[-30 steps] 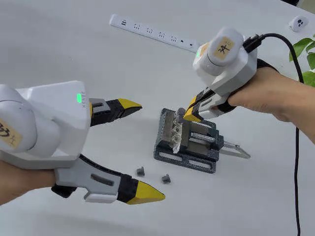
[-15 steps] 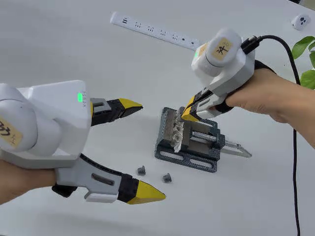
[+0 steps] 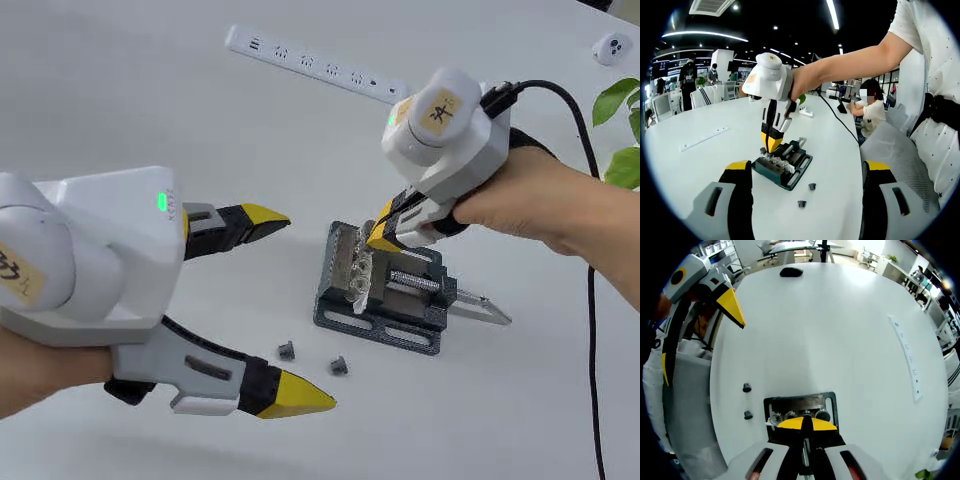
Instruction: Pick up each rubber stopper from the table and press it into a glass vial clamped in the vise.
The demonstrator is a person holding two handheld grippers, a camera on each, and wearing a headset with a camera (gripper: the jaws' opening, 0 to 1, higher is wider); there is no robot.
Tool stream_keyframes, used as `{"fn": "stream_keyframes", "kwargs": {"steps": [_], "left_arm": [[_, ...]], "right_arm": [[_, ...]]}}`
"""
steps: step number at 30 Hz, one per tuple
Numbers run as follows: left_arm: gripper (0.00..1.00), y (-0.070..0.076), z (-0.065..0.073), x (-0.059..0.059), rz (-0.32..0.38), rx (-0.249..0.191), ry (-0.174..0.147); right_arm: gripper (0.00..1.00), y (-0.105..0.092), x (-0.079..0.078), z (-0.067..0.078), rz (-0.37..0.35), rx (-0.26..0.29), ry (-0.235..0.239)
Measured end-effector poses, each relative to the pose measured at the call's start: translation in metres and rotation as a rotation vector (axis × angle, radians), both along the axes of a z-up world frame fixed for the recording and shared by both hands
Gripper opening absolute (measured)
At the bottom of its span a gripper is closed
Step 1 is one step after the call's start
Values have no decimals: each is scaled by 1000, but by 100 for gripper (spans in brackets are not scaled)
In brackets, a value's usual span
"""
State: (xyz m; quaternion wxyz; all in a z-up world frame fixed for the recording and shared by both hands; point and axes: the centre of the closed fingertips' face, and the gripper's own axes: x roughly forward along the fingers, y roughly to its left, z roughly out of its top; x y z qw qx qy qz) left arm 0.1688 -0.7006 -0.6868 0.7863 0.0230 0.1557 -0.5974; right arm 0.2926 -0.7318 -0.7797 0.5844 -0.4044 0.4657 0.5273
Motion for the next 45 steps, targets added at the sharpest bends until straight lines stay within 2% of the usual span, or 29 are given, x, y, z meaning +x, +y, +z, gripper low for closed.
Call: {"fn": "stream_keyframes", "kwargs": {"steps": [8, 14, 27, 31, 34, 37, 38, 39, 42, 45], "left_arm": [[90, 0, 1, 2, 4, -7, -1], [89, 2, 2, 4, 10, -8, -3], [89, 4, 5, 6, 19, -12, -5], [88, 5, 4, 6, 20, -6, -5], [88, 5, 6, 7, 23, -8, -8], [88, 4, 7, 6, 20, -10, -11], [88, 3, 8, 6, 18, -9, -14], [88, 4, 8, 6, 19, -9, -15], [88, 4, 8, 5, 15, -2, -15], [88, 5, 8, 4, 19, -2, -12]], "right_arm": [[0, 0, 1, -1, 8, -13, 8], [0, 3, 1, -4, 30, -50, 7], [0, 1, 1, -4, 21, -63, 14], [0, 1, 0, -5, 32, -68, 1], [0, 0, 1, -4, 33, -41, -23], [0, 0, 3, -3, 1, 1, -15], [0, 1, 4, -2, -16, 30, -9], [0, 1, 4, -2, -87, 55, 12], [0, 0, 8, -2, -79, 75, 17], [0, 0, 6, -1, -76, 84, 9]]}}
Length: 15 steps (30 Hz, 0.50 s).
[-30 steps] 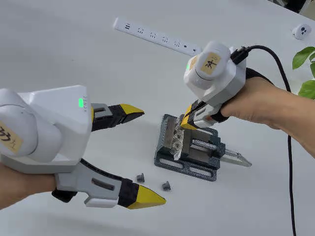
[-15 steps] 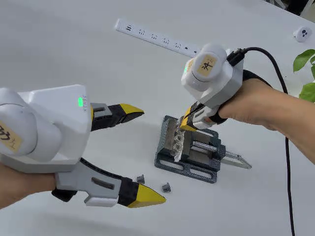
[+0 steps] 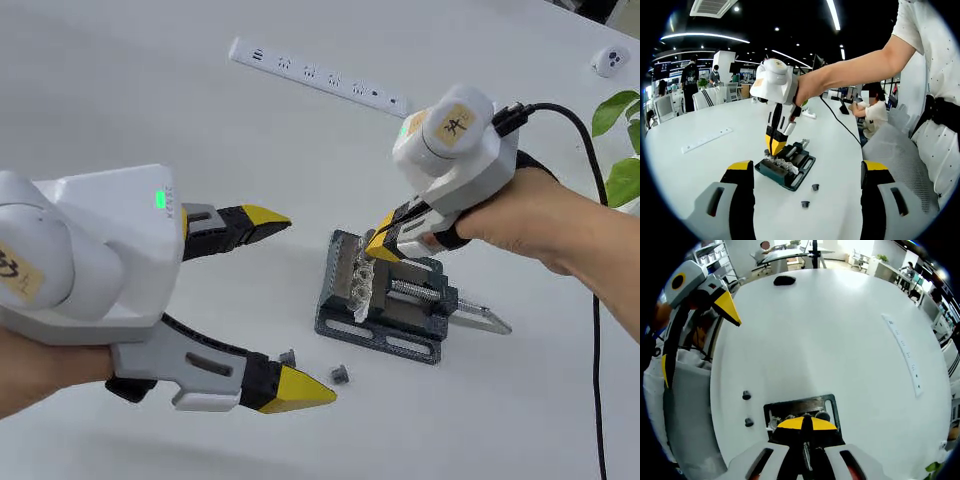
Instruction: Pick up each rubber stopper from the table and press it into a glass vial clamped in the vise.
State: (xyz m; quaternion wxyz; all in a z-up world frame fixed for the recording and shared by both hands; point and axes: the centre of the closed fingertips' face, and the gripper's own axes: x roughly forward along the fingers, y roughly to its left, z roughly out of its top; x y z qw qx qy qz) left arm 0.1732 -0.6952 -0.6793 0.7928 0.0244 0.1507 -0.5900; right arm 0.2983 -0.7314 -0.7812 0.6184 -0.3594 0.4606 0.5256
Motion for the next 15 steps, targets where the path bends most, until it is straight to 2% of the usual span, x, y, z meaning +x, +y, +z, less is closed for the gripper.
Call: {"fn": "stream_keyframes", "kwargs": {"steps": [15], "left_arm": [[87, 0, -4, 0, 1, 1, 5]], "right_arm": [[0, -4, -3, 4, 13, -17, -4]]}}
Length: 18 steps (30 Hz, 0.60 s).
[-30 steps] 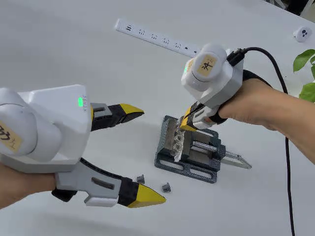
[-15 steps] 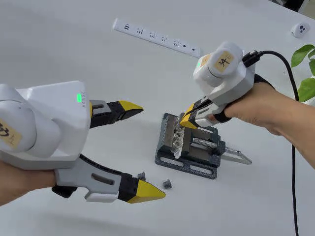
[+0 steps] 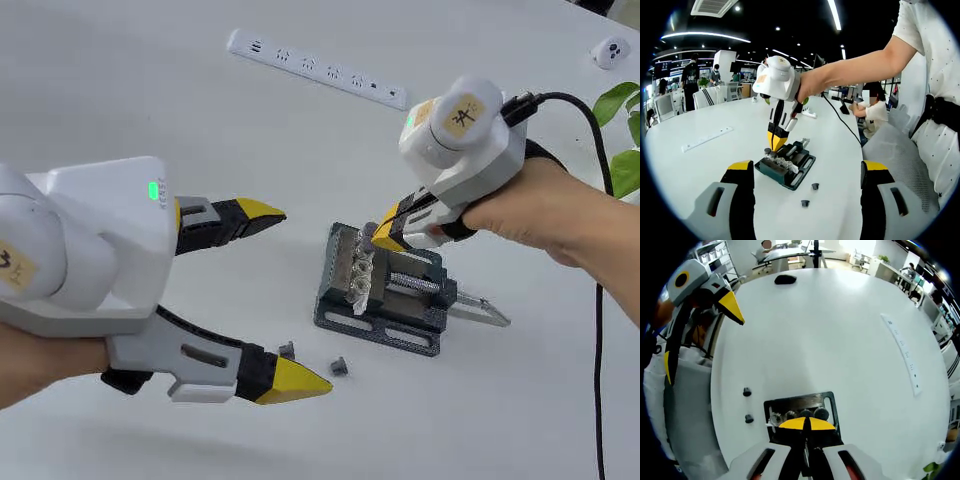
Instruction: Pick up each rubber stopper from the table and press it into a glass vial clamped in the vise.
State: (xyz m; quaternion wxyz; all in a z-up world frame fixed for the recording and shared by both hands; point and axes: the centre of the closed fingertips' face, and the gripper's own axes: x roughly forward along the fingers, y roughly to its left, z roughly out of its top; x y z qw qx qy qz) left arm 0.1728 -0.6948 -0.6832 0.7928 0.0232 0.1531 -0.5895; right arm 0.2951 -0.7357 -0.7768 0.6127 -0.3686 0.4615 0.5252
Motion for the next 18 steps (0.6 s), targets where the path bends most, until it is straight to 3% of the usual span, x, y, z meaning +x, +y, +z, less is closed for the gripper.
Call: {"fn": "stream_keyframes", "kwargs": {"steps": [18], "left_arm": [[87, 0, 0, -1, -1, -2, -1]], "right_arm": [[0, 0, -2, -6, 50, -63, -6]]}}
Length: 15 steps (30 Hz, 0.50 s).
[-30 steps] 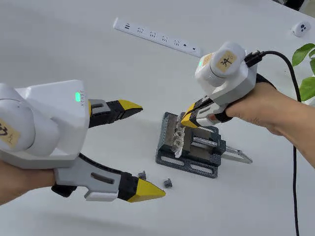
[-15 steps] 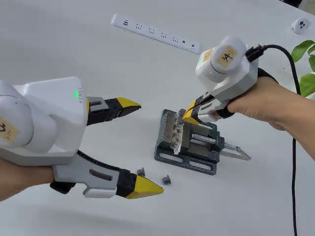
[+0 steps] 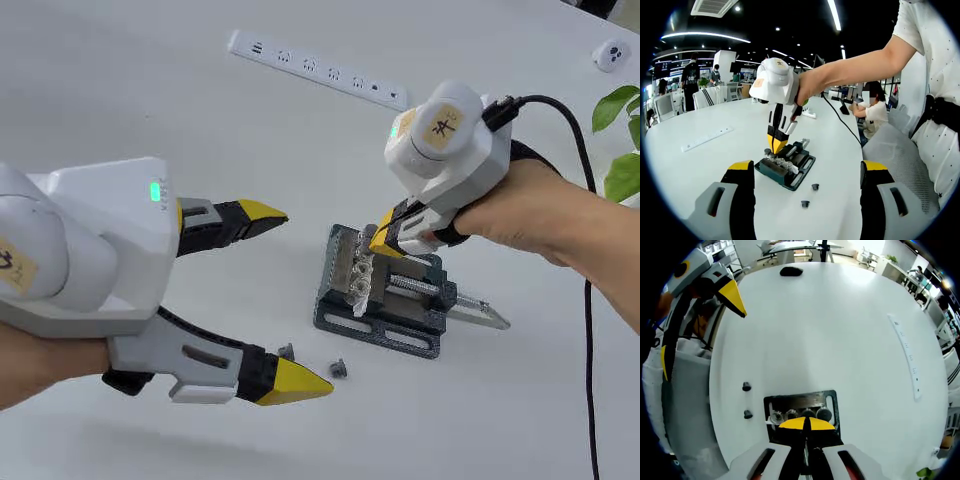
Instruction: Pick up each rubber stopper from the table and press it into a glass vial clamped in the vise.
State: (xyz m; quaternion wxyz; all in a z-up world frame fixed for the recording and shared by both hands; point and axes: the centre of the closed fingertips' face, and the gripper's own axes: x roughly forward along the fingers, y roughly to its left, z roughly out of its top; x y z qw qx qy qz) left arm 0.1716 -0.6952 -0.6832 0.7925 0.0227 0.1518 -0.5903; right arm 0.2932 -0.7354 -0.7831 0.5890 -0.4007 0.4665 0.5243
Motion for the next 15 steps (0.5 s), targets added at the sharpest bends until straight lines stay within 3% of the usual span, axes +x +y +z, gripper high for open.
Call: {"fn": "stream_keyframes", "kwargs": {"steps": [8, 12, 15], "left_arm": [[87, -3, 2, -1, -5, 1, -1], [86, -5, 3, -1, -15, 7, -6], [86, -5, 4, -2, -19, 11, -8]], "right_arm": [[0, -2, 0, -3, 21, -18, -17], [0, -1, 2, -1, -33, 14, 13], [0, -1, 1, 1, -30, 13, 18]]}}
